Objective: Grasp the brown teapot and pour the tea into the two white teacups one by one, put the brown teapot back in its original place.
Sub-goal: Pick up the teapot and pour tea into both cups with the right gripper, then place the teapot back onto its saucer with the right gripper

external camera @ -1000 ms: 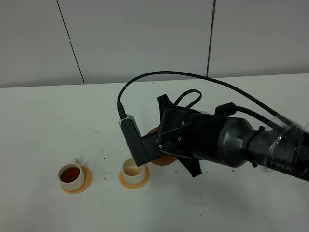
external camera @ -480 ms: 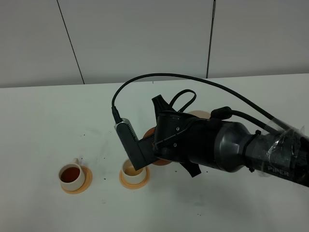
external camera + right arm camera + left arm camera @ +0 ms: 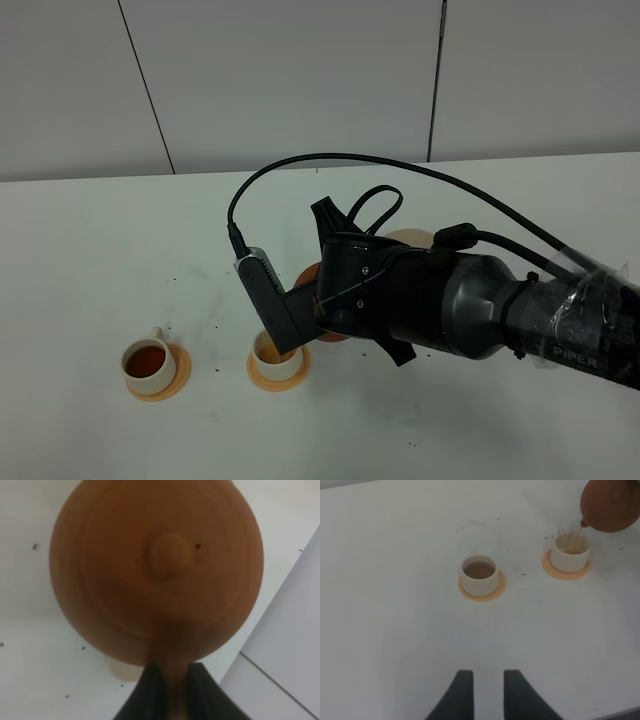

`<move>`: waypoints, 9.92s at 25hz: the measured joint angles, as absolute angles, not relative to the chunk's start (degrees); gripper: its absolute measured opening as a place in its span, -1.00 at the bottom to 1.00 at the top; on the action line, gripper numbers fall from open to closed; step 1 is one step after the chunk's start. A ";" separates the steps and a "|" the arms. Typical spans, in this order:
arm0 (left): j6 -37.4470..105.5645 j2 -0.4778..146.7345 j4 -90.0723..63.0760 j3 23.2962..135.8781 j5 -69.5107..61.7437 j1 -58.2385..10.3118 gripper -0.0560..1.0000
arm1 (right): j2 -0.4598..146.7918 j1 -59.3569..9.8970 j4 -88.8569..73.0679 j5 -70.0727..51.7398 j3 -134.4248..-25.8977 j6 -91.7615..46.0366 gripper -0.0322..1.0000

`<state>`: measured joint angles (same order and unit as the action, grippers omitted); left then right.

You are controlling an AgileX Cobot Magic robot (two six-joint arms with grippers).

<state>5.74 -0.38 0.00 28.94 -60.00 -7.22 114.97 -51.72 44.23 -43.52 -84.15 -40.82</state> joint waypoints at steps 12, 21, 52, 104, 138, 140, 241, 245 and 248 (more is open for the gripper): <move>5.74 -0.38 0.00 28.94 -60.00 -7.22 -0.48 | 114.97 -51.88 46.84 -43.68 -84.15 -40.82 -0.75; 5.74 -0.38 0.00 28.94 -60.00 -7.22 -0.47 | 114.97 -52.91 48.76 -44.73 -84.15 -40.82 -0.75; 5.74 -0.38 0.00 28.94 -60.00 -7.22 -0.47 | 114.97 -53.44 50.02 -45.85 -84.21 -39.54 -0.75; 5.74 -0.38 0.00 28.94 -60.00 -7.22 -0.46 | 114.97 -53.49 49.66 -46.26 -84.28 -39.30 -0.75; 5.74 -0.38 0.00 28.94 -60.00 -7.22 -0.46 | 114.97 -54.62 48.32 -48.80 -86.42 -39.25 -0.75; 5.74 -0.38 0.00 28.94 -60.00 -7.22 -0.46 | 114.97 -54.62 48.32 -48.85 -86.42 -39.25 -0.75; 5.74 -0.38 0.00 28.94 -60.00 -7.22 -0.46 | 125.24 -21.66 -8.92 -61.50 -116.97 -64.64 -0.75; 5.74 -0.38 0.00 28.94 -60.00 -7.22 -0.46 | 129.33 -19.14 -10.94 -63.43 -121.74 -64.64 -0.75; 5.74 -0.38 0.00 28.94 -60.00 -7.22 -0.46 | 130.51 -17.54 -11.62 -64.08 -122.47 -64.48 -0.75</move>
